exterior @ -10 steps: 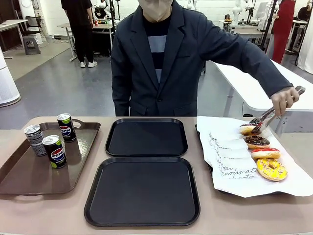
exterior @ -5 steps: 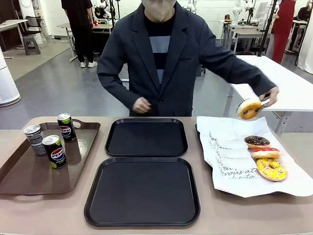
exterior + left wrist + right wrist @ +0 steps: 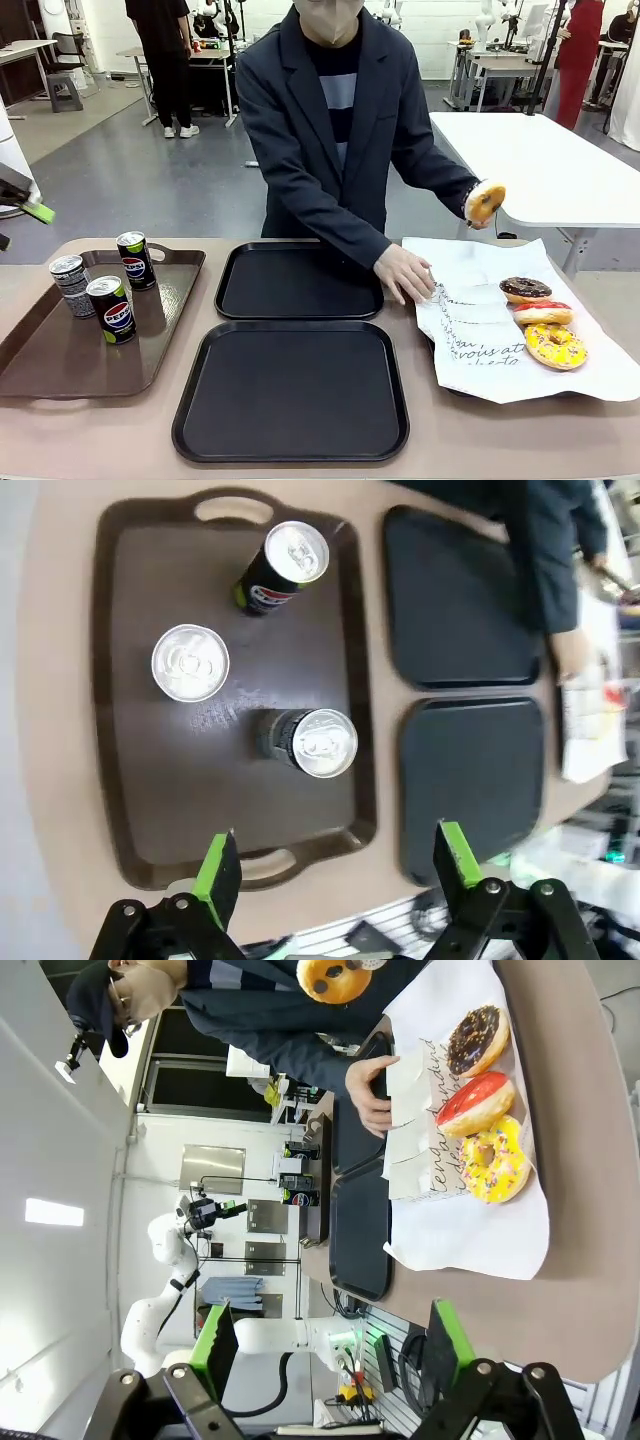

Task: Set up donuts and drinks on trays.
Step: Pick up one Pepsi coke and place it on the Flat Tray.

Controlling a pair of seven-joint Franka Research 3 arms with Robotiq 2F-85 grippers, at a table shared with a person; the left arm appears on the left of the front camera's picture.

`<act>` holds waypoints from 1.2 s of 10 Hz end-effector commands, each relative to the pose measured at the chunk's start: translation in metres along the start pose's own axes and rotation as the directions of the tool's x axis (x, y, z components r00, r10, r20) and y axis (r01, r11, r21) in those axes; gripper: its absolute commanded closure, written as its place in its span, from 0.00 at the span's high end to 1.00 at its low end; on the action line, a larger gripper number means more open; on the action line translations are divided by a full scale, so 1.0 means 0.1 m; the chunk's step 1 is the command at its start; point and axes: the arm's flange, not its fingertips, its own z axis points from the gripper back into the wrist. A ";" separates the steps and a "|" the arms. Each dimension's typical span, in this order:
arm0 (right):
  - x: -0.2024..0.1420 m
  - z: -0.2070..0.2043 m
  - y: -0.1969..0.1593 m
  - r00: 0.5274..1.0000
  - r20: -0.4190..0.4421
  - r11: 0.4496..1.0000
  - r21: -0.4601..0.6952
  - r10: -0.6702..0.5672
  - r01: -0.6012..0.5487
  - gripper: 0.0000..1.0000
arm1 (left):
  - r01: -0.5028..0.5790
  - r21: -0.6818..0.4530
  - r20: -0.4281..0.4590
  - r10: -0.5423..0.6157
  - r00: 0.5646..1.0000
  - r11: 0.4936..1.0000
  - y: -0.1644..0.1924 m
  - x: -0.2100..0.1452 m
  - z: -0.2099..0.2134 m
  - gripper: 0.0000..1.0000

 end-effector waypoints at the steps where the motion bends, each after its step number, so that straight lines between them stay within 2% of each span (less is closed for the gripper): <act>1: 0.00 0.02 0.01 1.000 0.006 1.000 0.017 0.020 -0.020 1.00 | 0.086 0.198 -0.092 -0.069 0.993 0.976 -0.21 0.01 -0.30 1.00; 3: 0.00 0.02 0.01 1.000 0.006 1.000 0.017 0.020 -0.020 1.00 | 0.155 0.332 -0.147 -0.111 0.983 0.931 -0.53 0.01 -0.71 1.00; 6: 0.00 0.02 0.01 1.000 0.006 1.000 0.017 0.020 -0.020 1.00 | 0.195 0.414 -0.150 -0.145 0.978 0.889 -0.77 -0.08 -1.06 1.00; 7: 0.00 0.02 0.01 1.000 0.006 1.000 0.017 0.020 -0.020 1.00 | 0.194 0.430 -0.136 -0.149 0.979 0.882 -0.79 -0.04 -1.13 1.00; 8: 0.00 0.02 0.01 1.000 0.006 1.000 0.017 0.020 -0.020 1.00 | 0.195 0.390 -0.144 -0.150 0.978 0.900 -0.77 -0.02 -1.15 1.00; 9: 0.00 0.02 0.01 1.000 0.006 1.000 0.017 0.020 -0.020 1.00 | 0.215 0.390 -0.172 -0.159 0.972 0.895 -0.80 -0.09 -1.06 1.00; 12: 0.00 0.02 0.01 1.000 0.006 1.000 0.017 0.020 -0.020 1.00 | 0.215 0.390 -0.172 -0.159 0.972 0.895 -0.80 -0.09 -1.06 1.00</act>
